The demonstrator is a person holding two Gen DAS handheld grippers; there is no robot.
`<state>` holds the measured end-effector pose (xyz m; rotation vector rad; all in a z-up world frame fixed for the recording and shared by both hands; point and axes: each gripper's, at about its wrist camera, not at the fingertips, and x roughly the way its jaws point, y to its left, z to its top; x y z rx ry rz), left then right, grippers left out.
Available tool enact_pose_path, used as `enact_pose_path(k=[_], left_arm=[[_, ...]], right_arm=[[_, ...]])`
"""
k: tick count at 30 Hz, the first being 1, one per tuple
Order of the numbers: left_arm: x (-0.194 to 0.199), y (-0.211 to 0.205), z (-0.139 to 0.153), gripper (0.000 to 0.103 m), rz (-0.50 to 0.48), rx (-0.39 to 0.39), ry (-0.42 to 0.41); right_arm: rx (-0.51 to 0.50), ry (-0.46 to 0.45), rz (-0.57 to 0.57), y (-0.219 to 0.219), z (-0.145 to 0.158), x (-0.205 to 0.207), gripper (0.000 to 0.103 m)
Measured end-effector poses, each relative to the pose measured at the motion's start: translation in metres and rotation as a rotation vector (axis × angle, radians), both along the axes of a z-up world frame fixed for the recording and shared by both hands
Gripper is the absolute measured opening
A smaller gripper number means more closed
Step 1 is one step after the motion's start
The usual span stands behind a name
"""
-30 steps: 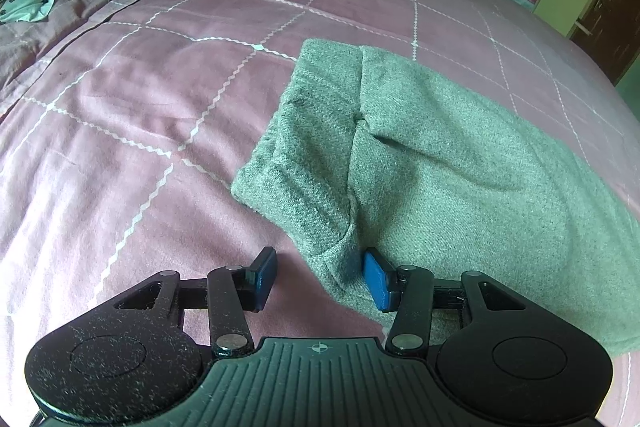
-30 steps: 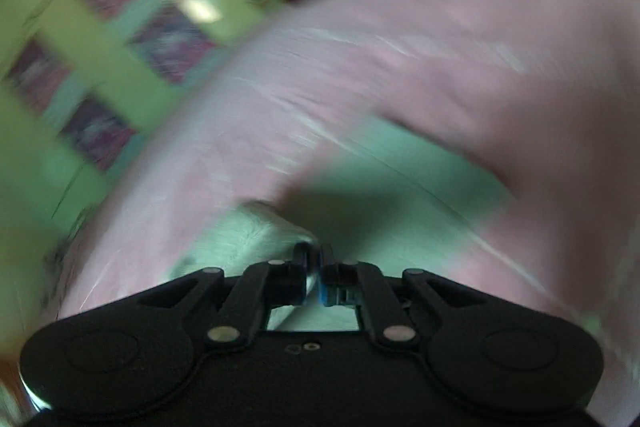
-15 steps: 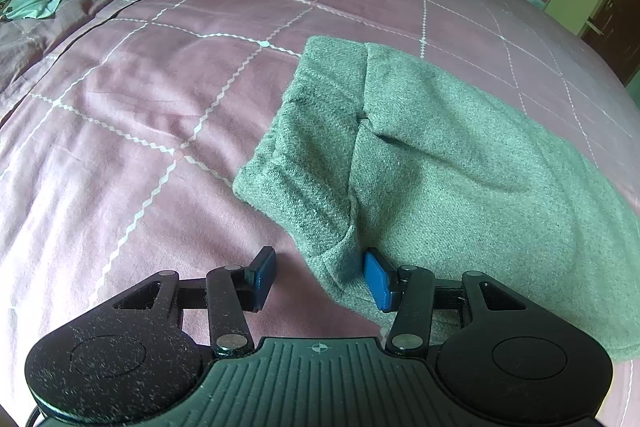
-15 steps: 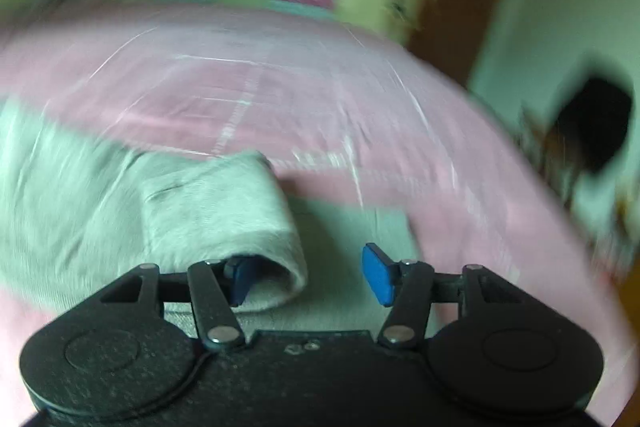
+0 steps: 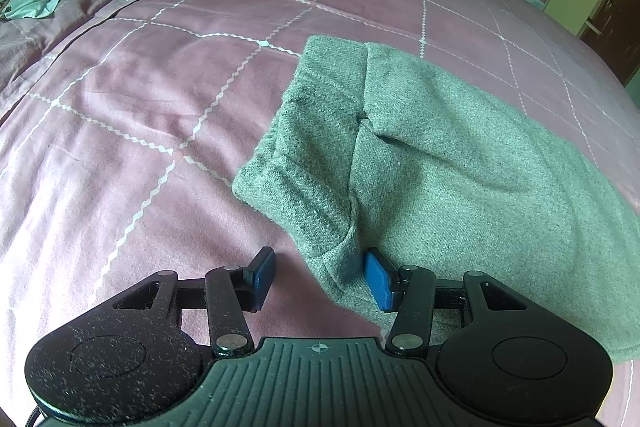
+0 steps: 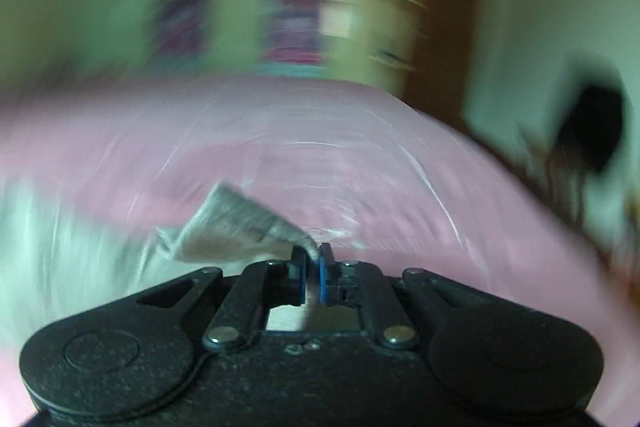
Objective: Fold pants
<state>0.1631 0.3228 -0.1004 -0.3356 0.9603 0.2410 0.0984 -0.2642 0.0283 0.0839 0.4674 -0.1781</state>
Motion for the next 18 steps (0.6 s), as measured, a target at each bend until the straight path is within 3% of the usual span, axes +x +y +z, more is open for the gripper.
enact_pose_path(k=[3,6,8,11,15,17,18], left_arm=[[0.000,0.000,0.000,0.050,-0.001,0.000,-0.001],[-0.002,0.000,0.000,0.051,0.005,0.003,-0.007],[-0.003,-0.001,0.003,0.054,0.008,0.016,-0.007],[-0.012,0.000,0.022,0.058,0.048,0.078,-0.053],[-0.033,0.016,0.033,0.057,0.131,-0.002,-0.151],[-0.038,0.021,0.029,0.053,0.144,-0.029,-0.161],[-0.041,0.023,0.027,0.046,0.147,-0.058,-0.181]], right_arm=[[0.403,0.052,-0.180,-0.061,-0.032,-0.006,0.005],[0.604,0.113,-0.222,-0.084,-0.073,-0.004,0.010],[0.720,0.081,-0.238,-0.090,-0.087,-0.011,0.015],[0.773,0.028,-0.215,-0.089,-0.090,-0.019,0.028],[0.725,0.022,-0.164,-0.078,-0.085,-0.016,0.050],[0.699,0.027,-0.161,-0.073,-0.084,-0.008,0.052],[0.683,0.030,-0.163,-0.070,-0.084,-0.007,0.053]])
